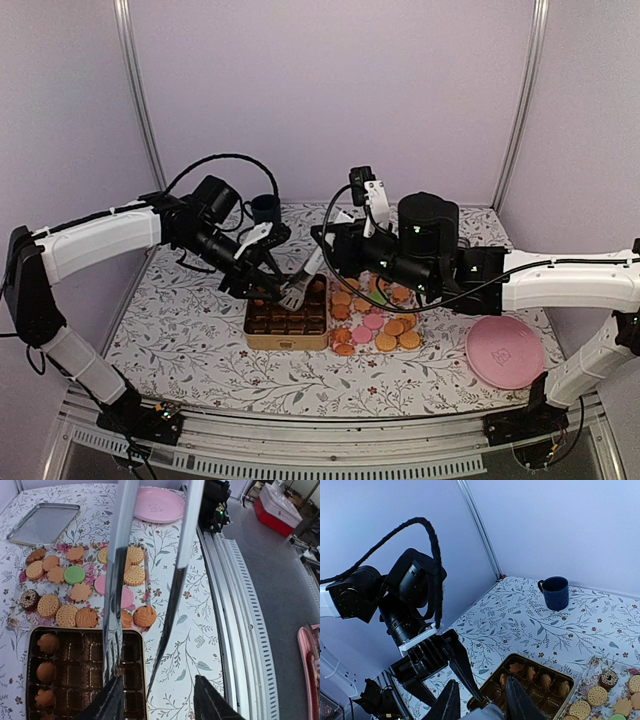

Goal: Pack the cookies
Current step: Pass from the right arm to the left

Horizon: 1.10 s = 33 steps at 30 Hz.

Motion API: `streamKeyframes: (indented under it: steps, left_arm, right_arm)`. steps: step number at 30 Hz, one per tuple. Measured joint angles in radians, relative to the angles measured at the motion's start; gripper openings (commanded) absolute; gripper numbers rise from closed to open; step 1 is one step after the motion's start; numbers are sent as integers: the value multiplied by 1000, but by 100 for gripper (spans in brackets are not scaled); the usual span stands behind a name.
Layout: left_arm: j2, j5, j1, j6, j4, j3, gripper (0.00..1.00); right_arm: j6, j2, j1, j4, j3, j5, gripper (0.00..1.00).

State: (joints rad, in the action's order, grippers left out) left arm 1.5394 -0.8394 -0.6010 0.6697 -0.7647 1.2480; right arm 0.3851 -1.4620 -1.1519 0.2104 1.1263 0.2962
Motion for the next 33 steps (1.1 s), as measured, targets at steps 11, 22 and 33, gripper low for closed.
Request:
streamKeyframes:
  steps: [11,22,33]
  left_arm:
    - [5,2,0,2,6,-10,33]
    - [40,-13,0,-5,20,-11,2]
    - [30,-45,-16,19,20,-26,0]
  right_arm:
    - [0,-3,0,14,2,-12,31]
    - [22,-34,0,65,13,-52,37]
    - [42,-39,13,89,13,-59,100]
